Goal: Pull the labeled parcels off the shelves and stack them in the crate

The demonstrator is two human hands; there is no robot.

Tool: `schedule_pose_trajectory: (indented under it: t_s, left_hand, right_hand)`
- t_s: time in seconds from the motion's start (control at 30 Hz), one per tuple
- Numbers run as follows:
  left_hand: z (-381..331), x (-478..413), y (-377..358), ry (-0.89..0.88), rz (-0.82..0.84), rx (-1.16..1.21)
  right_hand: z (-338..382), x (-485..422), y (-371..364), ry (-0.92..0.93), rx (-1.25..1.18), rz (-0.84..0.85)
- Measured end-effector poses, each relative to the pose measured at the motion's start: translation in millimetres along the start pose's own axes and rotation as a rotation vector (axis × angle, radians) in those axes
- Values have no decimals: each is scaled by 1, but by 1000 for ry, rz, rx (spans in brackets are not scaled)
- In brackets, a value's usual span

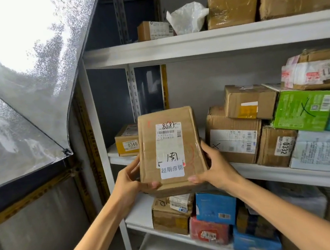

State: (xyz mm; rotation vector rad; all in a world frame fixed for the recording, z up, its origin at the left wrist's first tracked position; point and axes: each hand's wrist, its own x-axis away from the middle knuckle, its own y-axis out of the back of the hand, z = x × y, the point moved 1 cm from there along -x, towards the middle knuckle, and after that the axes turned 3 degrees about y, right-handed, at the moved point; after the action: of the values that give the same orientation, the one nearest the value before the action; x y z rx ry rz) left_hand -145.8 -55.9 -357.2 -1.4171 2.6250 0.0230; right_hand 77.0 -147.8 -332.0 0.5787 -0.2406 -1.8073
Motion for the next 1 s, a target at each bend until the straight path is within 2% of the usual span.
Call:
schedule_pose_trajectory:
  t_s: [0.3,0.5,0.7,0.9,1.0]
  left_hand:
    - [-39,32,-15,-40,71,-69]
    - [-43,75,-28,-76,-18,-87]
    - [-29,122,-42,-82,-48,-62]
    - [-2,141,-85,-25,-8,-96]
    - [10,145,-125,-22,39,-50]
  right_hand:
    - [9,48,35,127,-42,-49]
    - [17,78,38,188,-67,8]
    - [10,123,36,181,-125,46]
    - [-11,181,58,161,-155,7]
    - [-28,211,81,112,-133,-77]
